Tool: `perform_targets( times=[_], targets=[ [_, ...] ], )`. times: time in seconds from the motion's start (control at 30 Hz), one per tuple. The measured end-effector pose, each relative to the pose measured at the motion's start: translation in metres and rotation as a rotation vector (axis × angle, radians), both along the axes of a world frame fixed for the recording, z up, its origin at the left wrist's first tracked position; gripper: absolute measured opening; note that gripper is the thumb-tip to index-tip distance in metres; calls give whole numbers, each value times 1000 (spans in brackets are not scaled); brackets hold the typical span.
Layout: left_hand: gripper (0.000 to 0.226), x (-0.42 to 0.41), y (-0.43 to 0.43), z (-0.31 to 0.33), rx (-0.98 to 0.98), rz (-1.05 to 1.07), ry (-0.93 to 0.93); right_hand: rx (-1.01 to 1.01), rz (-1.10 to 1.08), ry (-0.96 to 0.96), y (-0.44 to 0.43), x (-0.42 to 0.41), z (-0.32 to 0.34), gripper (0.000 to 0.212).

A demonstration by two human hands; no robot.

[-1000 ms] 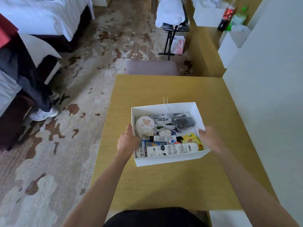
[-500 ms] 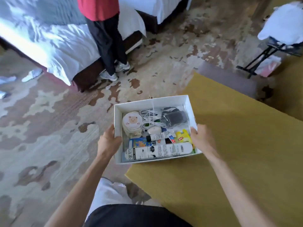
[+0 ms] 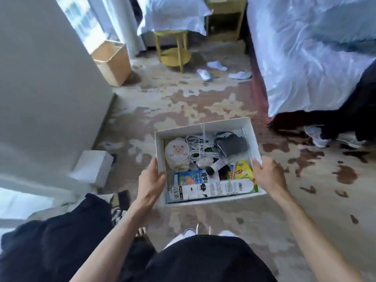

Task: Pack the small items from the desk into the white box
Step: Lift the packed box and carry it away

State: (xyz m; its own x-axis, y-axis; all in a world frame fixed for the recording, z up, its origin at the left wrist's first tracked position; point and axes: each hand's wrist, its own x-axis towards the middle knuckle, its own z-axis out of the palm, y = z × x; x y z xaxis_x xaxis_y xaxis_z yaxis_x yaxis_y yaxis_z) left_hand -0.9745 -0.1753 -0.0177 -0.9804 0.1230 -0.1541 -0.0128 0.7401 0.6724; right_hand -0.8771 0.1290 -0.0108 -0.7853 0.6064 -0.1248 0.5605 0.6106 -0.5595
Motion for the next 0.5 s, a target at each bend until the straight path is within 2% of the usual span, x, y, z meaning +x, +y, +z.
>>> perform_targets(
  times=[0.1,0.23,0.37,0.5],
  targets=[
    [57,-43,-39,0,13,147,-13,-4,169,-36,-24,-97,-3,35],
    [49,-89,-71,-8,58,382,-40,-54,442,-66,-52,-217,-16,31],
    [47,-130,-81,-10,101,621,-28,-79,706,-77,-82,-336,-25,39],
    [46,-158,-80,-7,113,853,8,-78,925,-101,-118,-434,-27,34]
  ],
)
